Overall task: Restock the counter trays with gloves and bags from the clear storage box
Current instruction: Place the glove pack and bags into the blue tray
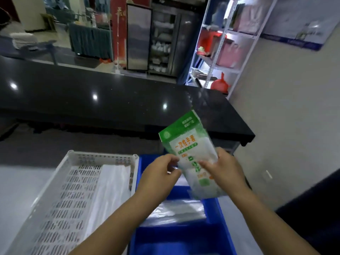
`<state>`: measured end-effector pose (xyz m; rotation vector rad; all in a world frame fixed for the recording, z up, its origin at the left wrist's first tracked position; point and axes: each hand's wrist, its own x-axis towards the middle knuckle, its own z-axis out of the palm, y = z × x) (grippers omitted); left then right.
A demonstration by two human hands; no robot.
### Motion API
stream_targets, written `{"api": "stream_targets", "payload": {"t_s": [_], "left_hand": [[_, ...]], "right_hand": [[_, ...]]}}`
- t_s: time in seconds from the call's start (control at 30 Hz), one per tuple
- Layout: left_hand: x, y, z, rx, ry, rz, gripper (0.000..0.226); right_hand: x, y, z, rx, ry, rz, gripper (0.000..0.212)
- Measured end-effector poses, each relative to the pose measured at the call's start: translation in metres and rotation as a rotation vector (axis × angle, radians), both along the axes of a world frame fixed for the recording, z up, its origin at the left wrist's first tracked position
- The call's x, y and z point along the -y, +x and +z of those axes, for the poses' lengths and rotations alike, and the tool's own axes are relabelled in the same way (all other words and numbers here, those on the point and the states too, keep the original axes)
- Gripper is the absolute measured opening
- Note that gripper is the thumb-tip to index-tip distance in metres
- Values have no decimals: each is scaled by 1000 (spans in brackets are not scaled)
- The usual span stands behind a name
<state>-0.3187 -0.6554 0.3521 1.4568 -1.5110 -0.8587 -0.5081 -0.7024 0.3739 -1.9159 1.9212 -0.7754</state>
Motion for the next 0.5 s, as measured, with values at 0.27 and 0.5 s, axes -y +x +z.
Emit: {"api": "stream_targets", "payload": {"t_s": [0.27, 0.5], "left_hand": [[49, 23, 7, -687, 297, 99, 35], [67, 19, -25, -726, 736, -14, 34]], "right_hand": [[-12, 2, -16, -526, -640, 112, 35], [-11, -36, -57, -750, -918, 445, 22]]}}
